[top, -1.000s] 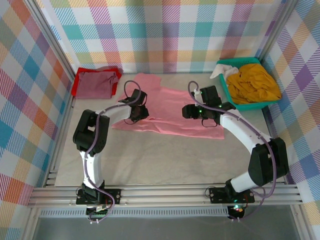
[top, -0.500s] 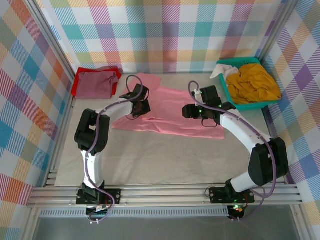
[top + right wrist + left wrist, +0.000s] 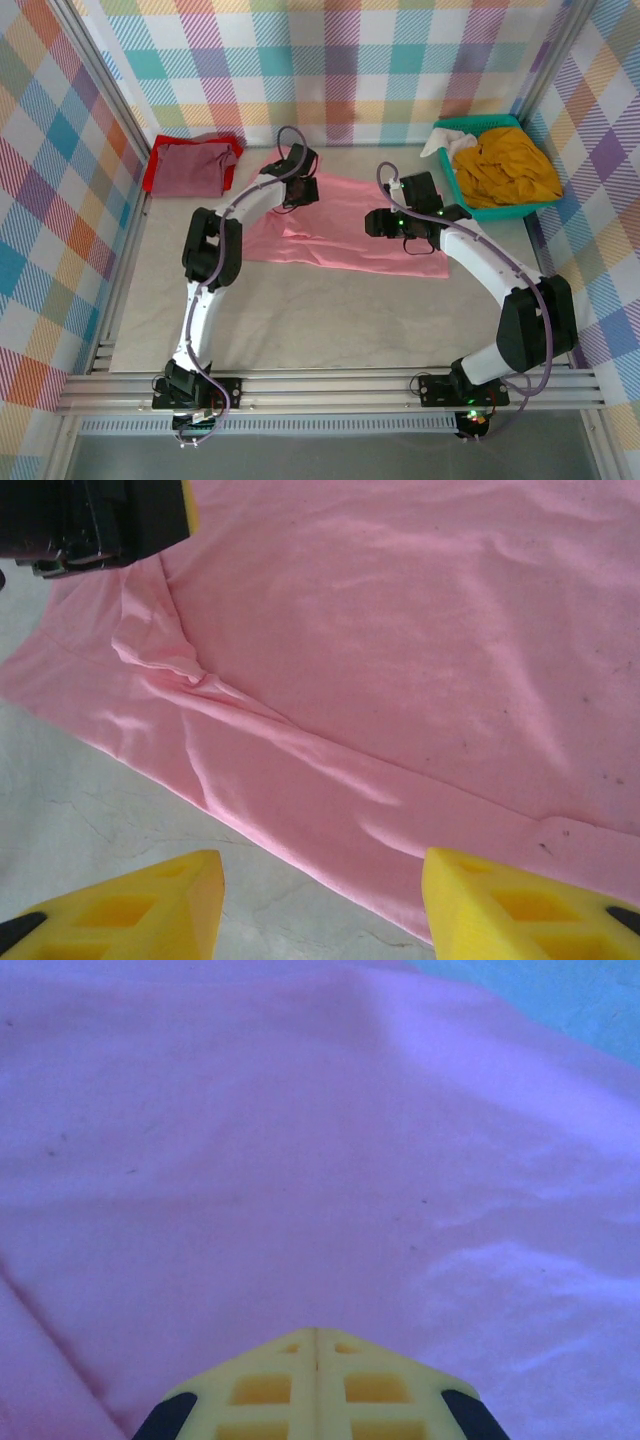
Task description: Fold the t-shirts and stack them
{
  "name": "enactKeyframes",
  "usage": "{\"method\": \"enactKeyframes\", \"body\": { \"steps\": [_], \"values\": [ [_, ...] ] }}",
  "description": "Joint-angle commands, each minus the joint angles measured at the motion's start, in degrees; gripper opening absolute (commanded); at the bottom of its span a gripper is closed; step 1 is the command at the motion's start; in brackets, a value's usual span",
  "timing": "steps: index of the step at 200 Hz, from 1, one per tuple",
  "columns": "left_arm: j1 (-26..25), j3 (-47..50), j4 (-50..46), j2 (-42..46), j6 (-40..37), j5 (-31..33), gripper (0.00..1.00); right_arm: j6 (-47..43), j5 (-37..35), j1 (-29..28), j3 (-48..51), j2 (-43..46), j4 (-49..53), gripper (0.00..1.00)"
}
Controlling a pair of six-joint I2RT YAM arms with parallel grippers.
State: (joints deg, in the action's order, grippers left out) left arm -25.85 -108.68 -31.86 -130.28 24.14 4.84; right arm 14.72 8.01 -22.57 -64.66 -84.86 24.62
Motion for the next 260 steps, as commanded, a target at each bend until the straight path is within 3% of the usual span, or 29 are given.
{"method": "enactKeyframes", "body": {
  "steps": [1, 18, 49, 111, 153, 228, 247, 260],
  "values": [
    [-0.42, 11.96, 5.88, 10.77, 3.50, 0.42, 0.23, 0.68, 0.72, -0.02, 0.32, 0.72, 0.25, 0.55],
    [-0.53, 24.03, 12.90, 19.50, 6.72, 1.65, 0.37, 0.62, 0.21, 0.02, 1.31, 1.01, -0.98, 0.55],
    [-0.74, 33.39, 13.98, 26.16, 6.67, 2.51, 0.40, 0.82, 1.45, -0.02, 1.41, -0.74, -2.29, 0.55],
    [-0.77, 37.26, 17.62, 23.76, 6.21, -1.05, 0.46, 1.98, 2.71, -0.02, 1.14, -2.46, -3.66, 0.56],
    [-1.21, 35.75, 18.67, 20.55, 6.44, -1.13, 0.35, 1.22, 2.11, 0.02, 0.93, -1.88, -2.70, 0.56],
    [-1.20, 34.22, 17.89, 16.68, 6.72, 0.91, 0.35, 0.93, 1.66, -0.02, 1.03, -1.27, -2.34, 0.56],
    [-1.18, 34.59, 18.48, 17.05, 6.79, 1.26, 0.27, 0.73, 1.18, -0.02, 1.20, -0.93, -2.12, 0.56],
    [-1.18, 33.86, 17.92, 16.80, 6.35, 1.76, 0.14, 0.66, 0.70, -0.02, 1.38, -0.82, -2.12, 0.56]
  ]
}}
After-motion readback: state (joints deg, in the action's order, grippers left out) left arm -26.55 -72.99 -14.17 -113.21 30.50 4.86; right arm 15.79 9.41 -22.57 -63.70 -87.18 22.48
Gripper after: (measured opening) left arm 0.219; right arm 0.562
